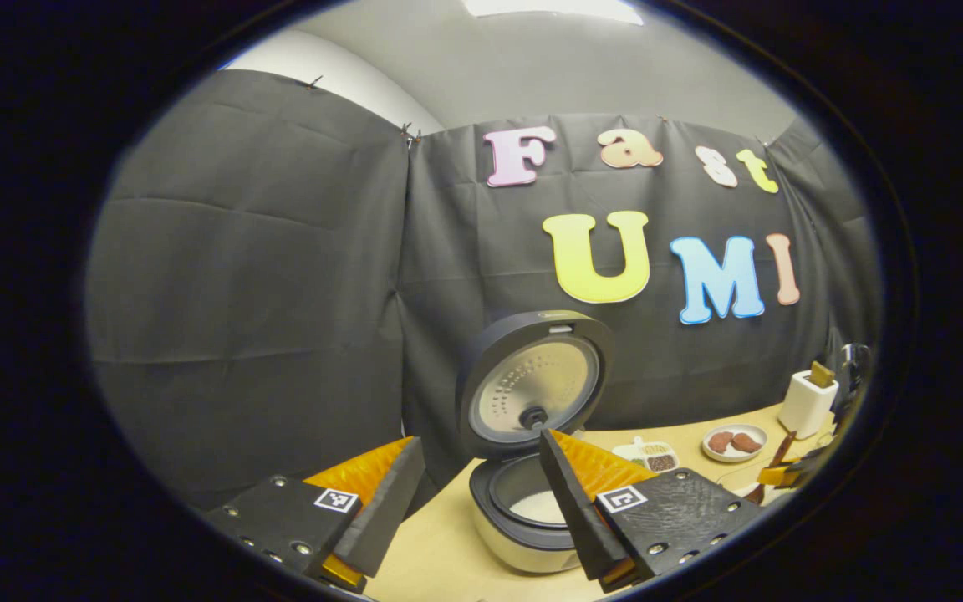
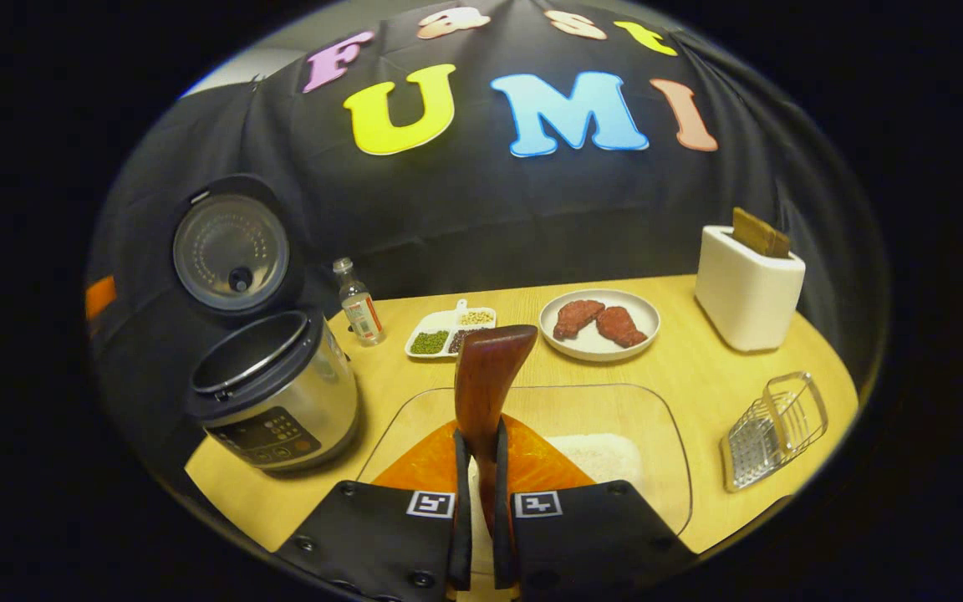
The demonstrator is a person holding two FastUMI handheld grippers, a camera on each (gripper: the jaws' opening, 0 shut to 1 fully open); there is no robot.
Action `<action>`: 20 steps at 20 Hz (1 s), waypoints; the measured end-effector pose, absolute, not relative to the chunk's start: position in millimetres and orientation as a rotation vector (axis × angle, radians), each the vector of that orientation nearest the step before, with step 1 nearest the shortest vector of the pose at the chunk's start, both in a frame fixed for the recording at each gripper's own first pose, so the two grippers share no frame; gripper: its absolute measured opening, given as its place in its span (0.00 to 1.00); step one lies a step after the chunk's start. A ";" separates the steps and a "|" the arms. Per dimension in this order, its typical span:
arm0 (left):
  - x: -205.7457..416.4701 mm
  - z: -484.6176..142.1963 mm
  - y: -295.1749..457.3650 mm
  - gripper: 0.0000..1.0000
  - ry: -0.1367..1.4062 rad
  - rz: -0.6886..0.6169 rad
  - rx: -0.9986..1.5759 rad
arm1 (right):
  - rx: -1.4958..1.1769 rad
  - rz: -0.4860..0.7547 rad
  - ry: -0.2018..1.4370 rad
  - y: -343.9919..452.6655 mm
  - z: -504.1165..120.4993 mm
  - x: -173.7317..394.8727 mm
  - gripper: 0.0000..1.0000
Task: Close the left gripper, press the button to open the rice cooker; take a wooden spoon from the chopstick holder with the right hand, scoop a spoonful of rice and pour it into the rice cooker, then put the wooden spoon back into the chopstick holder.
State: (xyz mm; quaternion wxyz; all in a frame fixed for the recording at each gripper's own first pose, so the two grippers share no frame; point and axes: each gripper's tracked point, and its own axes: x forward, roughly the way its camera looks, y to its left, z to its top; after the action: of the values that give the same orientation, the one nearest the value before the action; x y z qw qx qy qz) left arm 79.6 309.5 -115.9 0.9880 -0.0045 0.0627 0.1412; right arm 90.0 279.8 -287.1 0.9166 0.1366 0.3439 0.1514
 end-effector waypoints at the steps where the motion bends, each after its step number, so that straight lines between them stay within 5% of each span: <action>1: 80.0 -116.4 308.9 0.85 0.127 0.282 -0.012 | 0.337 0.301 0.723 278.5 -287.5 90.7 0.12; 10: 78.1 -110.1 305.4 0.85 0.120 0.275 -0.008 | 0.776 0.156 0.860 235.0 -311.4 100.7 0.09; 20: 78.4 -100.2 292.7 0.85 0.104 0.262 0.002 | 1.104 0.121 0.828 206.7 -284.8 116.6 0.12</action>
State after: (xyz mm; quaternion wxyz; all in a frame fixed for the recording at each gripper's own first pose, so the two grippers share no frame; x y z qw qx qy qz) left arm 78.4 292.7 -100.2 0.9901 0.0011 0.0516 0.1305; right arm 116.6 206.7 -284.8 0.7695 0.5091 0.3816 0.0560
